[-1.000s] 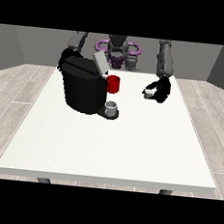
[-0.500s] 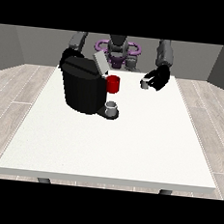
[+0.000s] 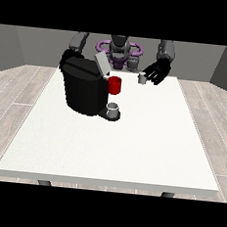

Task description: Insert the coffee pod into the coffee machine and close the lid

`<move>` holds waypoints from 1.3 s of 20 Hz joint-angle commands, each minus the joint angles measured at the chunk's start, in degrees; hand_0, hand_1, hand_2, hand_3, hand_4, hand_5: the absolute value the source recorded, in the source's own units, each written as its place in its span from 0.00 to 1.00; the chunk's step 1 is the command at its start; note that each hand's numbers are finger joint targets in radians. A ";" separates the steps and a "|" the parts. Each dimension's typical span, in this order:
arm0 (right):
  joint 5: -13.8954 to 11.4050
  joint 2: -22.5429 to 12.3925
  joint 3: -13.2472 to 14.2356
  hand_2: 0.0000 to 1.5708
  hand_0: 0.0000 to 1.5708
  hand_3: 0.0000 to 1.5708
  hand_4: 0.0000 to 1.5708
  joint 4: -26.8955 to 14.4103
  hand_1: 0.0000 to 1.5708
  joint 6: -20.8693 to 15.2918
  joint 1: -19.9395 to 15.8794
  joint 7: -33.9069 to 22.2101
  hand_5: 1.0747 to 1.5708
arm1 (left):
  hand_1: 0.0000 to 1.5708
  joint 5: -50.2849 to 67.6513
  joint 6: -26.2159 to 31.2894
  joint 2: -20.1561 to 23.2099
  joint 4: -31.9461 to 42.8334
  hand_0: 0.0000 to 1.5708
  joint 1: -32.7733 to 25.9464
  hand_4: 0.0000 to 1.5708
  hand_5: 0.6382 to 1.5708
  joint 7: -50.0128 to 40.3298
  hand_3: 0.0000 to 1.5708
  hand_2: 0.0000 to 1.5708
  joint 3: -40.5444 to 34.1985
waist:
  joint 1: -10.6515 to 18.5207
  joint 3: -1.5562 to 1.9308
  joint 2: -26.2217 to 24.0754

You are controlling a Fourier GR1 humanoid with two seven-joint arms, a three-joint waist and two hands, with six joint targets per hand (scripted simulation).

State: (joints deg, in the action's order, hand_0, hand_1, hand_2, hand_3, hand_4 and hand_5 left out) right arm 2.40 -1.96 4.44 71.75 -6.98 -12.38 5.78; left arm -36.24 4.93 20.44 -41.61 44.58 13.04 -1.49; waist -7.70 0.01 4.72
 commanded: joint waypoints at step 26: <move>-2.56 -0.37 -3.09 0.00 0.00 0.00 0.33 8.05 0.00 -1.37 -6.52 -2.53 1.00 | 0.81 0.74 3.61 8.48 4.32 0.81 21.91 0.31 1.00 -4.84 0.79 0.83 -7.70 | -9.98 -0.01 10.23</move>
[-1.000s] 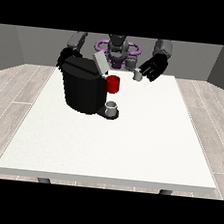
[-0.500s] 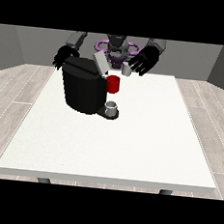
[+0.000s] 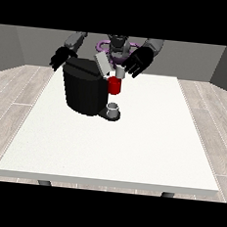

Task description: Insert the coffee pod into the coffee machine and close the lid

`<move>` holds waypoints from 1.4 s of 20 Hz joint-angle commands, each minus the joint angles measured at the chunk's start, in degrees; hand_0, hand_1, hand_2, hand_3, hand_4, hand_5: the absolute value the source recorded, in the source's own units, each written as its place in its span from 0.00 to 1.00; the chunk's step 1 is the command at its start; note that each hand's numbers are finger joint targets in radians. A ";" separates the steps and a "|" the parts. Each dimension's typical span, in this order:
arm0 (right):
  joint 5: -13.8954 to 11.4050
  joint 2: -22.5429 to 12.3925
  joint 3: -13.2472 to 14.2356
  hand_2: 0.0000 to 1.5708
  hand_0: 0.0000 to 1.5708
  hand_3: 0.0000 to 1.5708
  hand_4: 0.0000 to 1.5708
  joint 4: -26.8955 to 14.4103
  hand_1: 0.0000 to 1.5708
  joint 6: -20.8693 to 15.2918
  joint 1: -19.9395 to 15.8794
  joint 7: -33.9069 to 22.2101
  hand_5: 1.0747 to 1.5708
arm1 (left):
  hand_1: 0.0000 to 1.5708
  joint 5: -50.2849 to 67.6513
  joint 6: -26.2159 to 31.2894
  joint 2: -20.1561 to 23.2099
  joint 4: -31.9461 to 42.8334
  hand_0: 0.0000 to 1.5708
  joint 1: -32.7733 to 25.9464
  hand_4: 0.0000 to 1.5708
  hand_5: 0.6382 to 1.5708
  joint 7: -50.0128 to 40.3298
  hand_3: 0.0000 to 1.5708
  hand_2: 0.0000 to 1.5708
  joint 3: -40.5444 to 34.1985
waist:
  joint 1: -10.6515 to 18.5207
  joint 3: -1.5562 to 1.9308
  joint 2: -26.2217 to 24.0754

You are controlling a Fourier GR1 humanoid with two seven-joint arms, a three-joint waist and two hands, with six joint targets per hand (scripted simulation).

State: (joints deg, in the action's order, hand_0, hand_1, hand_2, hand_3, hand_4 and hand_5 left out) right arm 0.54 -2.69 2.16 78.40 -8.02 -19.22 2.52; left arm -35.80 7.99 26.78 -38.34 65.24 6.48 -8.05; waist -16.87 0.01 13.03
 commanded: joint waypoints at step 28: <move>0.06 1.25 0.60 0.00 0.00 0.00 0.26 -0.63 0.00 -1.65 2.68 2.03 1.00 | 0.78 -2.92 1.33 -3.25 2.60 0.78 1.99 0.31 1.00 -0.82 0.76 0.81 1.78 | 1.20 0.01 0.42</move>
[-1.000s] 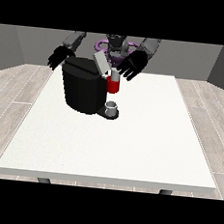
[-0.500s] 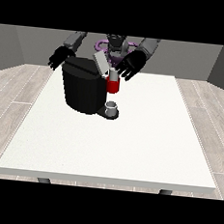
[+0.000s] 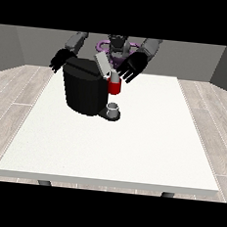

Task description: Insert the coffee pod into the coffee machine and close the lid

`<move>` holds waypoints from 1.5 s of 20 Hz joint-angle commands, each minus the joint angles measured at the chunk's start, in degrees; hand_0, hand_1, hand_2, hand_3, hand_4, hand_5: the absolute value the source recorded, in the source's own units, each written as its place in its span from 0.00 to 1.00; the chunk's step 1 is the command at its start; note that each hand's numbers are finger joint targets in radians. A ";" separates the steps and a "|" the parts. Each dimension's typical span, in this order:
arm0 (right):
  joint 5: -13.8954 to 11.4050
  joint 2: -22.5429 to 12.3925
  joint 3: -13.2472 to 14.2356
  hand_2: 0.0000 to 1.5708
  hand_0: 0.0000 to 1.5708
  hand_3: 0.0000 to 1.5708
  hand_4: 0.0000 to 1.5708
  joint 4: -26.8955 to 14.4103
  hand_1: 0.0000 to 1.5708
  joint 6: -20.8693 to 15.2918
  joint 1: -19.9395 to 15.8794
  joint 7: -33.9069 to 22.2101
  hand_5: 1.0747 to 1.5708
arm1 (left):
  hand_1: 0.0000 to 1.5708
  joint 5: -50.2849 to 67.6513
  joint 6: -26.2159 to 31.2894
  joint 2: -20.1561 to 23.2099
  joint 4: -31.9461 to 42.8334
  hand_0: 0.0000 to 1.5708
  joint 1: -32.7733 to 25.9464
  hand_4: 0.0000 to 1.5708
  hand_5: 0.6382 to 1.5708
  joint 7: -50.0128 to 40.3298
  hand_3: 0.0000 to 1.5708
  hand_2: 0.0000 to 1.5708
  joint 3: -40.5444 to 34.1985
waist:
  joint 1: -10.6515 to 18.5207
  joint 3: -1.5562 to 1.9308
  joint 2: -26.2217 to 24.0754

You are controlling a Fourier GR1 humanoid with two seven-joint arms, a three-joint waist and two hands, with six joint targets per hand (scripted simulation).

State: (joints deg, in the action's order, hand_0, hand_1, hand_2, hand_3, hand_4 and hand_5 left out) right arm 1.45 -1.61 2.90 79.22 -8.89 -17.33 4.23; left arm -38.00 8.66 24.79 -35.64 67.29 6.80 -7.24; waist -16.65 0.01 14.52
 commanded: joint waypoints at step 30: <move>0.43 -1.06 1.04 0.00 0.00 0.00 0.24 -1.26 0.00 -0.08 -1.15 1.12 1.00 | 0.00 -5.81 2.77 3.41 0.97 0.00 0.16 0.00 1.00 4.21 0.00 0.00 3.51 | 0.62 0.01 2.41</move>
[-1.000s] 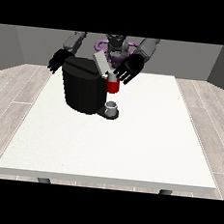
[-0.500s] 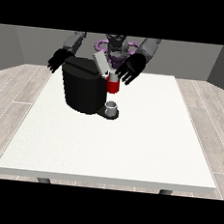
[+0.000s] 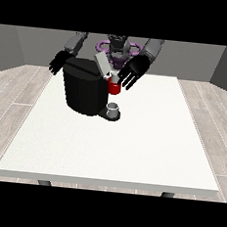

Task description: Insert the coffee pod into the coffee machine and close the lid

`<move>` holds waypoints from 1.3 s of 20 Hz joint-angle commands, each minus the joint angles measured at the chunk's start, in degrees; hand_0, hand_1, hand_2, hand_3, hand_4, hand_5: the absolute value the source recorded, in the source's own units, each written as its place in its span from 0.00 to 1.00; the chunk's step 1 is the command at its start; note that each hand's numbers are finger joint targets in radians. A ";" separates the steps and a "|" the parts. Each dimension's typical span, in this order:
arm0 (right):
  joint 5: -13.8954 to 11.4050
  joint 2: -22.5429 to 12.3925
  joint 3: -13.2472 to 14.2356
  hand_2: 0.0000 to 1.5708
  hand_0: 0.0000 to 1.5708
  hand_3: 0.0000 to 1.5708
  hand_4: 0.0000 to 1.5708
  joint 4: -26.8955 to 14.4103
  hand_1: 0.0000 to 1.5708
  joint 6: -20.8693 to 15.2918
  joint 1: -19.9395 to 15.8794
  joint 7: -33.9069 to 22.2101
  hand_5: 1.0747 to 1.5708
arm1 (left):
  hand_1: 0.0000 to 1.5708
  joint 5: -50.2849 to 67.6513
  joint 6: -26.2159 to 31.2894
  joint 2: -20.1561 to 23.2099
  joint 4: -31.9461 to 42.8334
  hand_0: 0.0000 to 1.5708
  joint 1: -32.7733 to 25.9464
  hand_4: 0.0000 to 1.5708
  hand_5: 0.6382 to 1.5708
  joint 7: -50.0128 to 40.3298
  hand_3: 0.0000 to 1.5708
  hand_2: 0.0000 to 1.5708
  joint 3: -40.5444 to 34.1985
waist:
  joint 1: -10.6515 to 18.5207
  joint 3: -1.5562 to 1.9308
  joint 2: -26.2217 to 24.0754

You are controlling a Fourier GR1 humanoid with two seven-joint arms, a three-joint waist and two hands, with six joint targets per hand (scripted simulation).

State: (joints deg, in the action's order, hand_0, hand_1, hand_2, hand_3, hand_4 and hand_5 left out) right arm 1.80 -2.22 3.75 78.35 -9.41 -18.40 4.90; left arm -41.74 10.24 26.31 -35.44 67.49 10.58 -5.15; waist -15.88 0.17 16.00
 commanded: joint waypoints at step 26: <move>2.42 0.04 1.47 0.00 0.00 0.00 0.28 -0.45 0.00 1.05 10.34 0.16 1.00 | 0.00 12.24 0.62 -11.12 -1.41 0.00 -14.23 0.05 1.00 1.99 0.00 0.00 -10.25 | 8.53 -0.27 -18.45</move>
State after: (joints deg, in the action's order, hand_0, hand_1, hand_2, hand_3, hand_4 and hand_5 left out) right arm 3.80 -2.00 5.15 77.19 -8.84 -10.28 5.52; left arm -35.90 11.51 19.26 -36.52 57.40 10.35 -10.50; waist -9.97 -0.03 2.32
